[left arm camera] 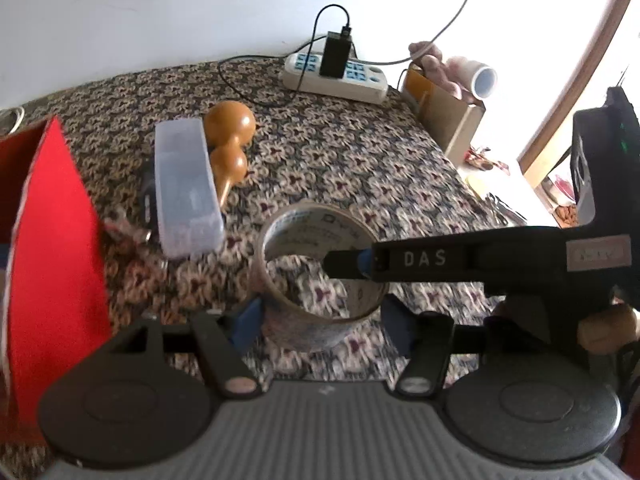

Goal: Organize rigid objects
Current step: 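Close the right gripper on the rim of the tape roll, then lift the tape roll with the right gripper and carry it over the red box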

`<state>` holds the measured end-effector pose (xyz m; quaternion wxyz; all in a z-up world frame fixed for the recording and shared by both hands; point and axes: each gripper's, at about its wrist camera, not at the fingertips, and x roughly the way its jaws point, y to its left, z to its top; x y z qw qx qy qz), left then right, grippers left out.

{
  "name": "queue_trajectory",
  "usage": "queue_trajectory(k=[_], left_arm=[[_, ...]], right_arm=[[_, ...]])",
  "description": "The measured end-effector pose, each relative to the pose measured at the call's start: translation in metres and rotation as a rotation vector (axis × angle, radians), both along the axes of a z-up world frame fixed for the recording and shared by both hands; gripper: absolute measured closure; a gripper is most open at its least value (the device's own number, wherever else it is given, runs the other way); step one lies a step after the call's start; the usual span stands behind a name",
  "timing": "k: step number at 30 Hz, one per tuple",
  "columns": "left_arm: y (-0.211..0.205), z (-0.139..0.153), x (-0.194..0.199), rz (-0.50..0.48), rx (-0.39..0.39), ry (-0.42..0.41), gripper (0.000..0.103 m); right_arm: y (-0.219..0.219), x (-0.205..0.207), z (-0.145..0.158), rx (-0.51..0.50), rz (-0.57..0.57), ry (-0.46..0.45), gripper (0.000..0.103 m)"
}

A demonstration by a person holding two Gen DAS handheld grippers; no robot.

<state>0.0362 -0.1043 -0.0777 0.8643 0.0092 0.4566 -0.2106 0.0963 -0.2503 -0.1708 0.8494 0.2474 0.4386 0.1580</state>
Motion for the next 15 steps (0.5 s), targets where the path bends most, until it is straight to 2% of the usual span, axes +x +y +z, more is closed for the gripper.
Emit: queue_trajectory(k=[6,9,12,15], left_arm=[[0.014,0.009,-0.047,0.004,0.016,-0.019,0.048],[0.028,0.006,-0.067,0.021,0.03,-0.003,0.05],[0.047,0.005,-0.086,0.044,0.018,0.02,0.057],[0.068,0.012,-0.103,0.062,0.006,0.008,0.057]], right_arm=[[0.016,-0.04,0.004,-0.029,0.047,-0.005,0.099],[0.022,-0.058,0.003,-0.003,0.067,0.01,0.101],[0.035,-0.071,0.002,0.012,0.099,0.041,0.101],[0.053,-0.085,0.005,0.001,0.151,0.048,0.102]])
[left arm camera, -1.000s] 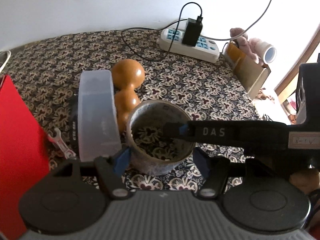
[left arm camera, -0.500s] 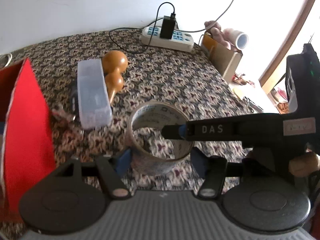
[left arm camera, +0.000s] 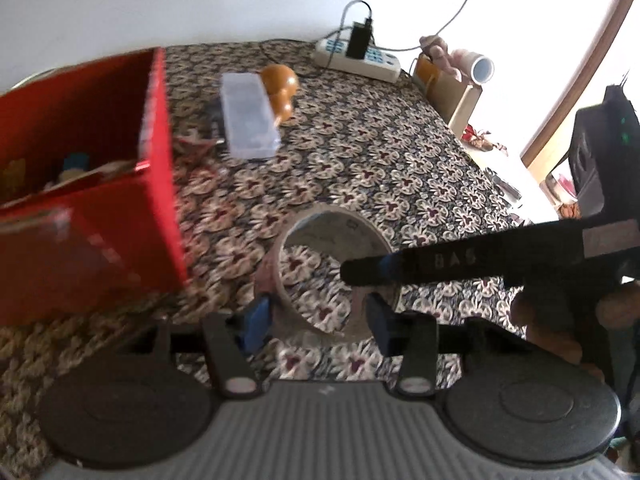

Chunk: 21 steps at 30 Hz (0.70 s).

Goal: Organize rigid objects
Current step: 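Lift the tape roll with the right gripper and carry it over the red box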

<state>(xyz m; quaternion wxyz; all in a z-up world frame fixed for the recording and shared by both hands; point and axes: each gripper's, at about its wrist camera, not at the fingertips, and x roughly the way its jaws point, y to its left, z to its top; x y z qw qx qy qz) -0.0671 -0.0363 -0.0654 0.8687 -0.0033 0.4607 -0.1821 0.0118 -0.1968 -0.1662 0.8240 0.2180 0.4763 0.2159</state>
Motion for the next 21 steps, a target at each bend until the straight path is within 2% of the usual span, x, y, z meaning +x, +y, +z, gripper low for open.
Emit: queue_trajectory(k=[6,11,17,21], left_arm=[[0.038,0.022,-0.024,-0.032,0.008,-0.061,0.057],[0.076,0.05,-0.032,-0.094,-0.02,-0.127,0.057],[0.123,0.096,-0.028,-0.158,-0.092,-0.255,0.057],[0.154,0.119,-0.013,-0.17,-0.122,-0.318,0.057]], right_arm=[[0.046,-0.026,0.017,-0.02,0.054,-0.021,0.102],[0.068,-0.041,0.043,0.009,0.015,-0.028,0.102],[0.099,-0.052,0.095,0.015,-0.049,-0.149,0.102],[0.121,-0.036,0.12,0.019,-0.082,-0.226,0.102]])
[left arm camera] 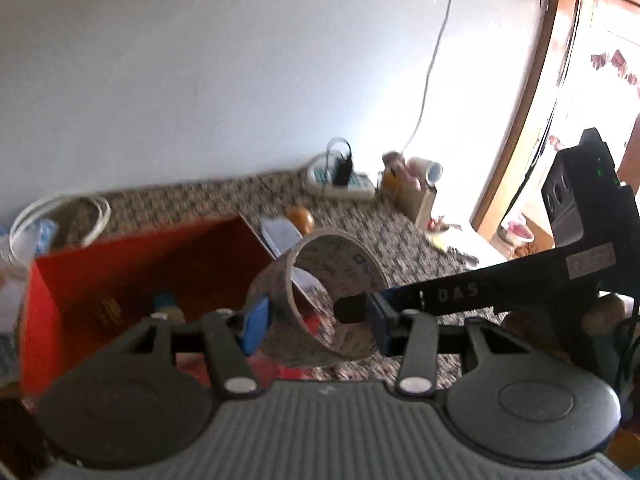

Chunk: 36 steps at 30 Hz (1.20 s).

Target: Organize rigid objects

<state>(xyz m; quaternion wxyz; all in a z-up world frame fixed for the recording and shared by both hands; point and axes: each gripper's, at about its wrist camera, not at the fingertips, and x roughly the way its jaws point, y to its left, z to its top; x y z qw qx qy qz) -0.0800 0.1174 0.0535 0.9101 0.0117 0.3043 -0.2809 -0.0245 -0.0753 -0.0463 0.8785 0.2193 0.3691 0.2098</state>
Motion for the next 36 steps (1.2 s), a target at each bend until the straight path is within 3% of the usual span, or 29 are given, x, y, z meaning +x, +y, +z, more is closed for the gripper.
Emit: queue_trajectory(k=[5,11,15,24,29,33,36], left_arm=[[0.029,0.014,0.026,0.019,-0.004,-0.031,0.057],[0.057,0.014,0.063,0.074,0.003,-0.01,0.057],[0.07,-0.006,0.097,0.124,0.04,0.034,0.057],[0.098,-0.071,0.169,0.196,0.038,0.24,0.058],[0.1,-0.091,0.182,0.234,0.098,0.265,0.058],[0.102,-0.095,0.184,0.262,0.127,0.263,0.057],[0.096,-0.097,0.185,0.319,0.197,0.239,0.055]], right_arm=[[0.026,0.026,0.014,-0.012,-0.01,-0.061,0.102],[0.055,0.058,0.018,-0.01,0.003,-0.03,0.101],[0.081,0.09,0.006,-0.04,0.024,0.01,0.101],[0.109,0.147,-0.046,-0.063,0.035,0.185,0.103],[0.118,0.158,-0.063,-0.108,0.038,0.226,0.103],[0.119,0.162,-0.067,-0.077,0.049,0.235,0.103],[0.118,0.162,-0.069,-0.053,0.042,0.254,0.103]])
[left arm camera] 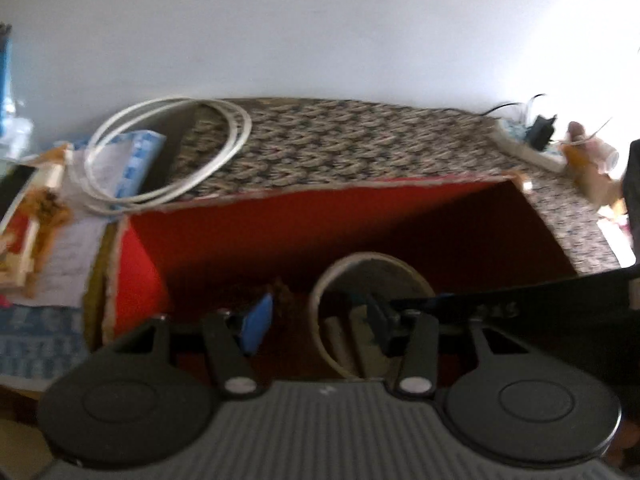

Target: Organize rigid objects

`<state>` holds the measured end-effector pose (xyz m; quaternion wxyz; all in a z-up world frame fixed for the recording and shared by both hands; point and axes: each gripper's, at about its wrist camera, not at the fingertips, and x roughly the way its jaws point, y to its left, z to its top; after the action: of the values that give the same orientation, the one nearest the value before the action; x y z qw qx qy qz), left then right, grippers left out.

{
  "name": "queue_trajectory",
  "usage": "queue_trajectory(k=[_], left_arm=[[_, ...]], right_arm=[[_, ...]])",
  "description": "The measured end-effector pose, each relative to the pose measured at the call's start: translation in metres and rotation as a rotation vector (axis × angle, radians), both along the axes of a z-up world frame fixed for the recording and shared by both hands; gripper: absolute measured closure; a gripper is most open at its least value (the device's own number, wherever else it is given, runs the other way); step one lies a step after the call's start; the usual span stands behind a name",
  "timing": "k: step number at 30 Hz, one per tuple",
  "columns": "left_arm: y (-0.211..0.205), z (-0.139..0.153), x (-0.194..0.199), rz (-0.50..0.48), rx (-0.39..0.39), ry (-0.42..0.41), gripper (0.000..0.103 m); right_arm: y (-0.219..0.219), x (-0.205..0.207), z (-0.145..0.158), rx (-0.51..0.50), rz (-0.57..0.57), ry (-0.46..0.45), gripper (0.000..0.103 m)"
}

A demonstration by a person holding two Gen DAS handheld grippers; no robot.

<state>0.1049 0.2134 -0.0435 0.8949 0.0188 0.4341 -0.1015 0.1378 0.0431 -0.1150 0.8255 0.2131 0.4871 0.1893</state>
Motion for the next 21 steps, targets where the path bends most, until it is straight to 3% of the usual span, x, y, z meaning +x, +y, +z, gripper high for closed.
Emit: queue_trajectory(k=[4,7,11,21], left_arm=[[-0.01,-0.006,0.0,0.019,0.106,0.01,0.051],[-0.014,-0.008,0.0,0.018,0.146,0.013,0.042],[-0.011,-0.01,0.005,0.059,0.146,0.041,0.042],[-0.01,-0.012,0.01,0.151,0.186,0.061,0.041]], right_arm=[[-0.003,0.004,-0.005,0.025,-0.028,0.056,0.096],[0.001,0.003,-0.002,0.026,0.0,0.036,0.096],[-0.004,-0.002,-0.001,0.048,-0.023,-0.009,0.098],[-0.009,-0.005,-0.001,0.073,-0.097,-0.024,0.099]])
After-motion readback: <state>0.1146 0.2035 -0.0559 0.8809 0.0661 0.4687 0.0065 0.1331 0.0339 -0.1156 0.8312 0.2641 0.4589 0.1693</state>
